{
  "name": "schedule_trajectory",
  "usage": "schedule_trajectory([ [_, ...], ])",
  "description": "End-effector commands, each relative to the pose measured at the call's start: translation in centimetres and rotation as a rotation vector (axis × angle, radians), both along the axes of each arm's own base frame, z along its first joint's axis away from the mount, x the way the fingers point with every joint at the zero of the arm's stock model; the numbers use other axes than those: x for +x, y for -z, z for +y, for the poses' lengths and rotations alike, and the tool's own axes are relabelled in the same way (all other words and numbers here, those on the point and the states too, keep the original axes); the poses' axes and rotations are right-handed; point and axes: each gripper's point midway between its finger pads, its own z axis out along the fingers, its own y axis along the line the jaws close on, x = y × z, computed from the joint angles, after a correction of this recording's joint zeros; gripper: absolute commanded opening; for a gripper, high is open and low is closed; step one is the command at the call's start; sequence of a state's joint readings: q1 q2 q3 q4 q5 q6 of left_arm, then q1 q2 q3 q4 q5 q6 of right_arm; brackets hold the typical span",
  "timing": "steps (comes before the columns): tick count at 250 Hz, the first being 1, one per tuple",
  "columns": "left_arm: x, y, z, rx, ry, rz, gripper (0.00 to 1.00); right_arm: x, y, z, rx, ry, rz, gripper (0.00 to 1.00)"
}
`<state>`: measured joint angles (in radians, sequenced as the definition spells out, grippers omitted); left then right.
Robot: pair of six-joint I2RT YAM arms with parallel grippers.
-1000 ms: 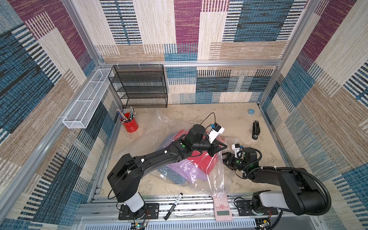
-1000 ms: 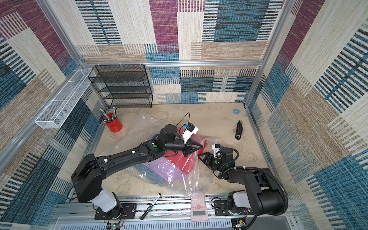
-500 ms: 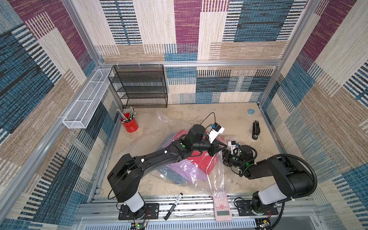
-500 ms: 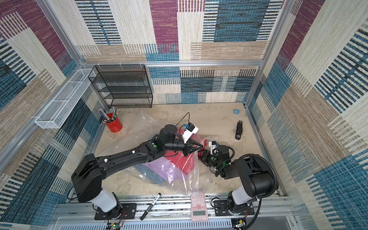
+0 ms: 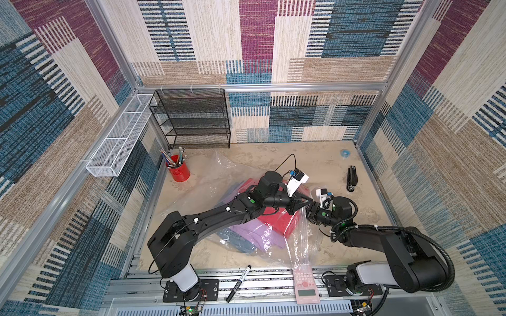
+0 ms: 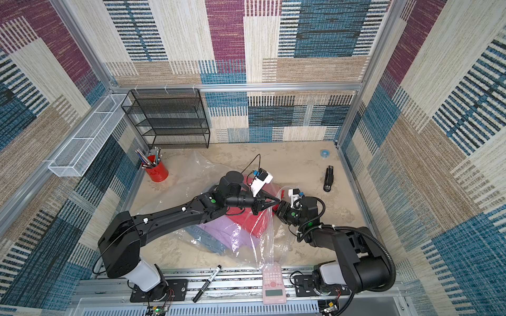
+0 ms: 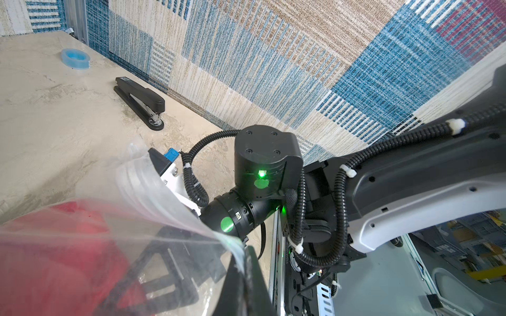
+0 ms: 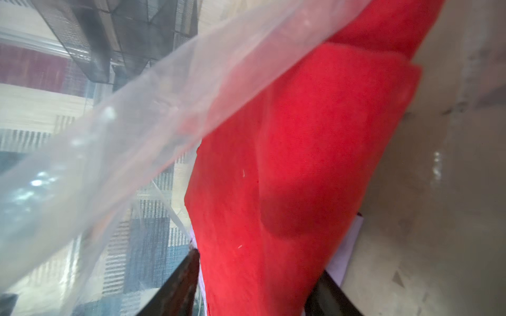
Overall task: Take the trousers out of the vacuum bag
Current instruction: Take out the trousers from the vacuum bag.
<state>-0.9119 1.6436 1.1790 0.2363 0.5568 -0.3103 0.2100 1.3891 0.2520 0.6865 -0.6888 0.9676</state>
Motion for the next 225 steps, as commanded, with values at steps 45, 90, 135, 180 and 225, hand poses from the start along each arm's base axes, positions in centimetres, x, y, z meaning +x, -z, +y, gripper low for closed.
schedule_trajectory([
  [45,-0.6,-1.9,-0.6,-0.071,0.051,-0.033,0.0,0.3,-1.0,0.6,0.073,0.0,-0.073,0.66],
  [90,-0.6,-1.9,-0.5,-0.07,0.051,-0.036,0.0,1.0,-1.2,1.1,0.082,-0.004,-0.088,0.65],
  [135,-0.7,-1.9,-0.5,-0.07,0.052,-0.036,0.0,1.3,-0.5,2.2,0.097,-0.024,-0.073,0.64],
  [180,-0.7,-1.8,-0.4,-0.072,0.054,-0.031,0.0,1.2,-1.0,2.8,0.179,-0.023,-0.079,0.63],
  [225,-0.8,-1.8,-0.5,-0.072,0.056,-0.032,0.0,1.4,-0.8,3.8,0.194,-0.041,-0.075,0.6],
])
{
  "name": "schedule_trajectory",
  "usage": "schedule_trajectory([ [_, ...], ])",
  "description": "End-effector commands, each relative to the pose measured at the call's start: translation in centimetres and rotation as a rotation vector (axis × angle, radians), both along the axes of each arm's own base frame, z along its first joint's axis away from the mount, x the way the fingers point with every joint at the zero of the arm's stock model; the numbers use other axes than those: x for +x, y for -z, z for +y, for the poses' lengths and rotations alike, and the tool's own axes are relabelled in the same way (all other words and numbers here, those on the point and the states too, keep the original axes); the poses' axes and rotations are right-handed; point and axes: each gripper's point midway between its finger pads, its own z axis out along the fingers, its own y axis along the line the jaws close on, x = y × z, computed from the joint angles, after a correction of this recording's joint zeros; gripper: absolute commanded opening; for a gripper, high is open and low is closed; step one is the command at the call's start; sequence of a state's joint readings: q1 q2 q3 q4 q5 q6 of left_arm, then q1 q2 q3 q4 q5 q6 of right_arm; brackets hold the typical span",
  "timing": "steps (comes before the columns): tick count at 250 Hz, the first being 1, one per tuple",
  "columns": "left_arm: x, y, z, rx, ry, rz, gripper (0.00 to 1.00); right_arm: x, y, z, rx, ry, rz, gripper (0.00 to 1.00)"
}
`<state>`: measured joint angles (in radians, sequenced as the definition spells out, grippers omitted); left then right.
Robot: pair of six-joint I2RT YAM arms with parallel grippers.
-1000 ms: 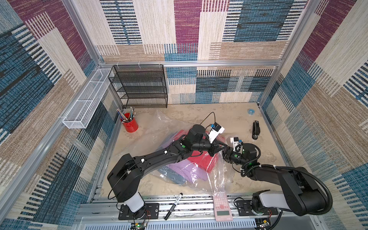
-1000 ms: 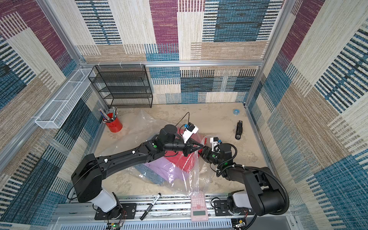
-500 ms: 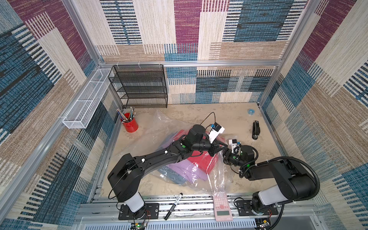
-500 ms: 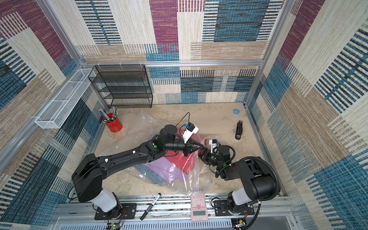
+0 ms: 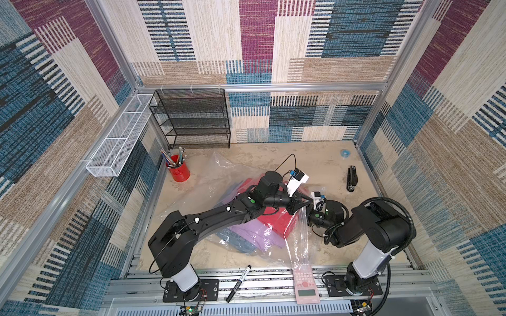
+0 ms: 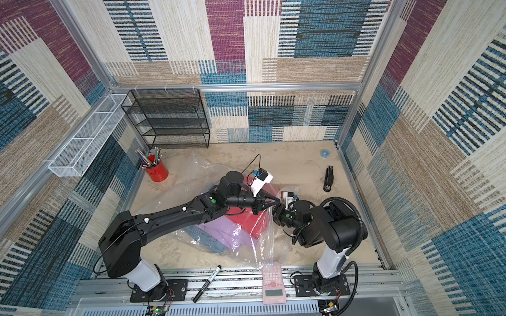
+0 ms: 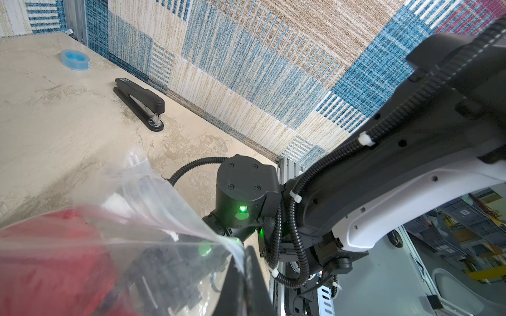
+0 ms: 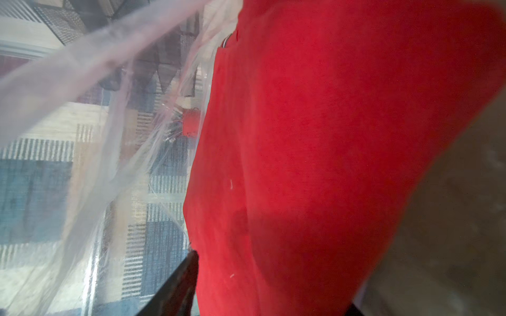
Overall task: Take the trousers out of the vacuum bag
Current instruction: Take out the trousers from the vacuum bag.
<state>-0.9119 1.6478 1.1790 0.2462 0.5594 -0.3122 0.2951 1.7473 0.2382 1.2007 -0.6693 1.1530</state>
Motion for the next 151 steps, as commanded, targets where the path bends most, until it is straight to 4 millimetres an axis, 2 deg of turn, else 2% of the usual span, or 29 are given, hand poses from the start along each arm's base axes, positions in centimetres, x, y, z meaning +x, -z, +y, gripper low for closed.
schedule_trajectory([
  [1,-0.9,-1.8,-0.4,-0.068,0.055,-0.032,0.0,0.5,-2.5,1.0,0.065,-0.022,-0.084,0.6],
  [61,-0.9,-1.7,-0.4,-0.066,0.054,-0.032,0.0,1.0,-2.0,1.3,0.056,-0.022,-0.085,0.45],
  [83,-0.9,-1.7,-0.4,-0.065,0.052,-0.033,0.0,1.1,-2.0,1.4,0.055,-0.031,-0.089,0.29],
  [97,-0.8,-1.7,-0.3,-0.065,0.048,-0.035,0.0,0.9,-2.1,1.4,0.057,-0.035,-0.091,0.14],
  [126,-0.7,-1.7,-0.1,-0.065,0.037,-0.043,0.0,0.4,-2.9,1.1,0.048,-0.03,-0.109,0.02],
  [151,-0.6,-1.8,0.1,-0.059,0.018,-0.055,0.0,-0.1,-4.0,0.8,0.012,-0.03,-0.143,0.0],
])
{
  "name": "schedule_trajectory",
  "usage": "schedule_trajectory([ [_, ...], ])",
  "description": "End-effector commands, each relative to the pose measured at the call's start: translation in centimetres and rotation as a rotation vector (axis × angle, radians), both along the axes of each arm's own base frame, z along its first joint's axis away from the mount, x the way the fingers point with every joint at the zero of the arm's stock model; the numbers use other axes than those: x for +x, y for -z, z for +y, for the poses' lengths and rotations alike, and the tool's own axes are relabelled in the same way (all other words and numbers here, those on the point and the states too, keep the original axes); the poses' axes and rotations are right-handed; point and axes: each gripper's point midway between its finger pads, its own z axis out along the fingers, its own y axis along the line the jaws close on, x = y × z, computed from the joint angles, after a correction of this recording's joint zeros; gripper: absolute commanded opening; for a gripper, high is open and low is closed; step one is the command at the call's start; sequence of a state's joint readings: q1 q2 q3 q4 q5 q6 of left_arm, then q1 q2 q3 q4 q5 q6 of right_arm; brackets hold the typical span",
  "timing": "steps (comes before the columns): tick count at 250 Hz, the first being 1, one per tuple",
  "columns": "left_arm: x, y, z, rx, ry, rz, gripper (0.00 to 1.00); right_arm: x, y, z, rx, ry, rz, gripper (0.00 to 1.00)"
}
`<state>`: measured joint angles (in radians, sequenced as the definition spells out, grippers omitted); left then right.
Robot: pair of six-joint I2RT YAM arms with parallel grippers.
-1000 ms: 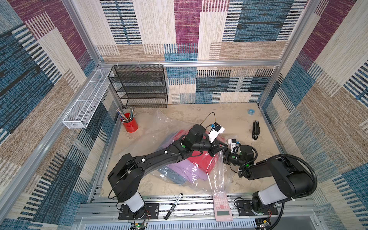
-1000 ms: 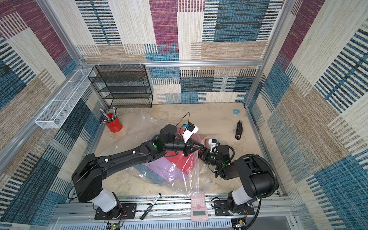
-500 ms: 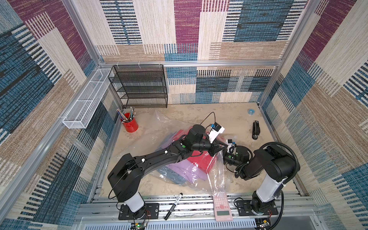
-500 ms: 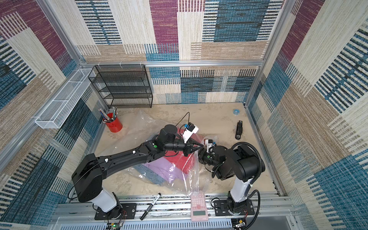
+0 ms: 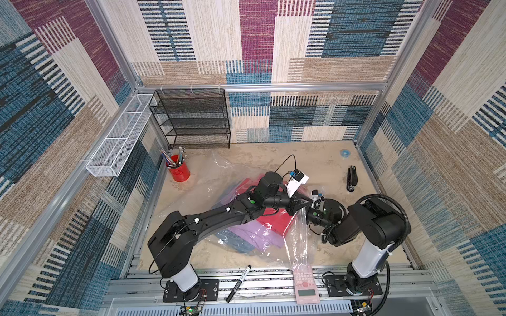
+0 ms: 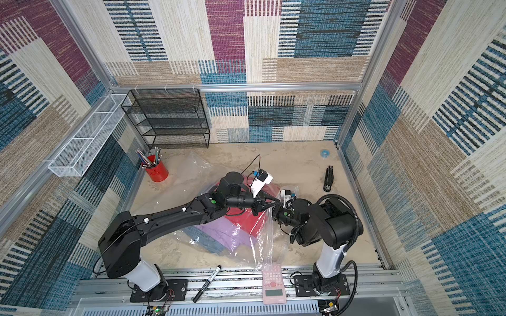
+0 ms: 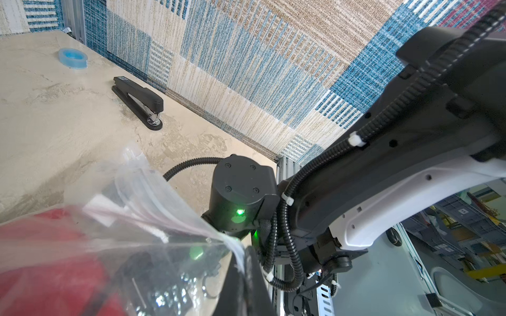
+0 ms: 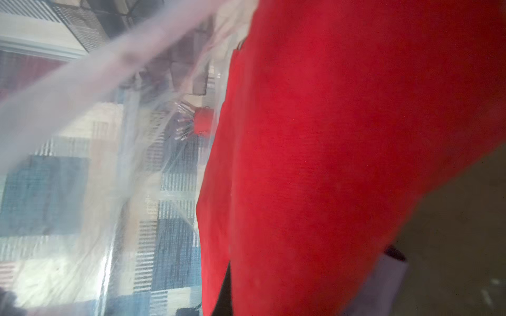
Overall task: Take the trousers out of the vacuum bag
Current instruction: Take out the trousers from the vacuum bag.
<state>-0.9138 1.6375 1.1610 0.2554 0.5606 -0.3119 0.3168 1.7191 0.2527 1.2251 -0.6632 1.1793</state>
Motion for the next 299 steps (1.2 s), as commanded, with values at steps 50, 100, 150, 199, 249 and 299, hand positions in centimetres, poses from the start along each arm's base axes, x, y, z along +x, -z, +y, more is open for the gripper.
schedule_trajectory([
  [50,0.8,-1.9,0.4,-0.051,-0.046,-0.077,0.0,-0.5,-6.6,-1.6,-0.204,0.033,-0.23,0.0],
  [100,1.9,-2.4,0.6,-0.082,-0.087,-0.082,0.0,-1.6,-9.4,-3.3,-0.275,0.082,-0.268,0.0],
  [150,2.8,-3.0,1.0,-0.104,-0.12,-0.09,0.0,-3.1,-9.2,-4.2,-0.247,0.116,-0.261,0.0],
  [199,3.2,-3.4,1.4,-0.103,-0.14,-0.104,0.0,-4.1,-11.6,-5.4,-0.261,0.165,-0.309,0.0],
  [249,3.8,-3.8,1.9,-0.108,-0.171,-0.117,0.0,-5.3,-14.0,-6.7,-0.298,0.209,-0.339,0.0],
  [299,4.2,-4.0,2.3,-0.108,-0.194,-0.126,0.0,-6.2,-16.3,-8.0,-0.336,0.257,-0.363,0.0],
])
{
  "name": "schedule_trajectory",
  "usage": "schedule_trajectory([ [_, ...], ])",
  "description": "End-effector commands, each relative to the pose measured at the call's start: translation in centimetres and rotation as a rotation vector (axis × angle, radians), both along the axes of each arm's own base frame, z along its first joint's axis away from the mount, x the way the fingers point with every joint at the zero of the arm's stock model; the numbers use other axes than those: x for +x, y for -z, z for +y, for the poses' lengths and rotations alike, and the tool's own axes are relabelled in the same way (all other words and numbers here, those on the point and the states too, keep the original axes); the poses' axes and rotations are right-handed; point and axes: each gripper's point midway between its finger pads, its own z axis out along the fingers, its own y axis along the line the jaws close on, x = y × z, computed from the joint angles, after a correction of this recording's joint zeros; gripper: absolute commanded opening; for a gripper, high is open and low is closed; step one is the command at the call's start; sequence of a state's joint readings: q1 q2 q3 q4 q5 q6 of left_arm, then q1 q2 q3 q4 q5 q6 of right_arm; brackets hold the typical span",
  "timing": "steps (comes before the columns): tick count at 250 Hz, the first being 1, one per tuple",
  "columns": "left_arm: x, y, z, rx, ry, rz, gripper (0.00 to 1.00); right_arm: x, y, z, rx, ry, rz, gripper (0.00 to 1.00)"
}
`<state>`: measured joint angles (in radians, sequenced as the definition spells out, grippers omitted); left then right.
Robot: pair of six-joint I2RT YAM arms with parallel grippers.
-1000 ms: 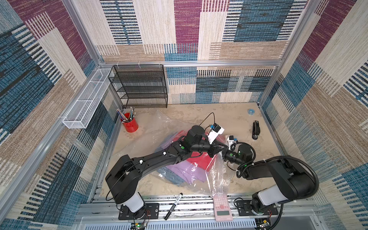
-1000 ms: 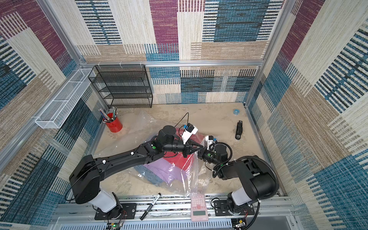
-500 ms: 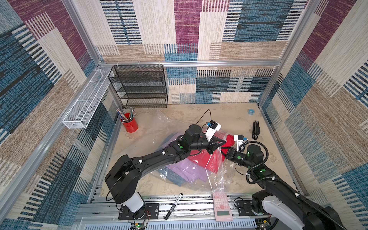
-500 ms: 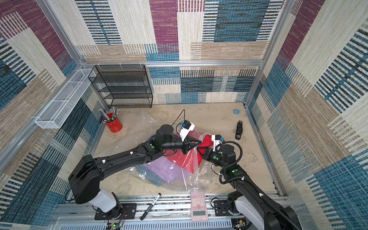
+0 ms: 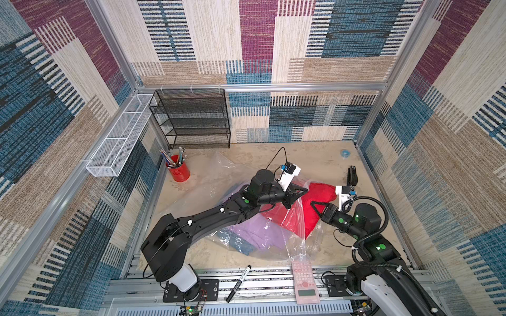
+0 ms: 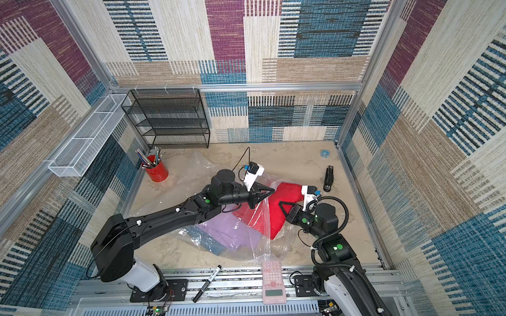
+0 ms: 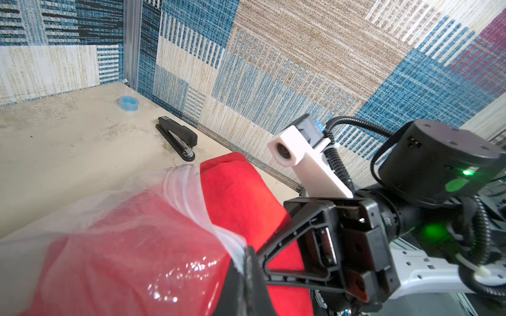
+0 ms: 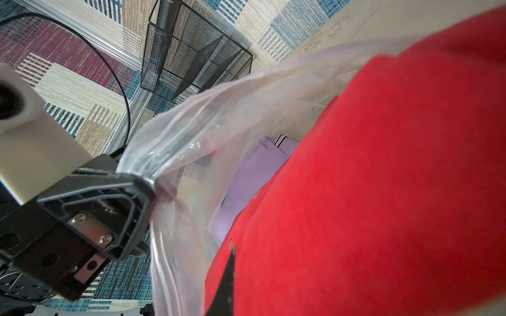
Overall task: Take the trousers out of the vacuum bag
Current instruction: Take out the trousers from the vacuum bag, then place the trousers at the center of the board.
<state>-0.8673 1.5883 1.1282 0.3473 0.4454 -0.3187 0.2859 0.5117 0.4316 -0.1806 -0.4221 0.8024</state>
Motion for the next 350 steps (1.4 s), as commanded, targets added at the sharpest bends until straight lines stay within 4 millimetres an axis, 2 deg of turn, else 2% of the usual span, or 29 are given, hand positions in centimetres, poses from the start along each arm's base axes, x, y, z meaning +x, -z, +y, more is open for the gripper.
schedule_trajectory([
  [1,0.7,-1.5,0.3,-0.038,-0.035,-0.046,0.0,0.4,-2.7,-1.2,-0.033,0.068,-0.092,0.0],
  [37,1.3,-1.5,0.7,-0.034,-0.068,-0.052,0.0,0.1,-4.4,-2.9,-0.071,0.151,-0.117,0.0],
  [76,2.1,-1.6,1.1,-0.032,-0.104,-0.06,0.0,-0.9,-8.1,-4.7,-0.098,0.232,-0.206,0.0],
  [151,4.3,-1.3,2.5,-0.025,-0.213,-0.058,0.0,-2.2,-13.3,-6.6,-0.144,0.313,-0.31,0.0],
  [212,6.4,-1.8,3.9,-0.051,-0.314,-0.059,0.0,-3.5,-15.7,-8.0,-0.159,0.373,-0.364,0.0],
  [274,7.2,-1.6,5.5,-0.014,-0.385,-0.086,0.0,-4.4,-18.9,-9.6,-0.188,0.446,-0.438,0.0],
  [337,7.4,-1.1,7.5,0.002,-0.443,-0.09,0.0,-3.0,-20.2,-9.6,-0.222,0.472,-0.494,0.0],
  [350,7.4,-0.9,8.0,0.004,-0.453,-0.087,0.0,-2.0,-20.2,-9.3,-0.239,0.472,-0.494,0.0],
])
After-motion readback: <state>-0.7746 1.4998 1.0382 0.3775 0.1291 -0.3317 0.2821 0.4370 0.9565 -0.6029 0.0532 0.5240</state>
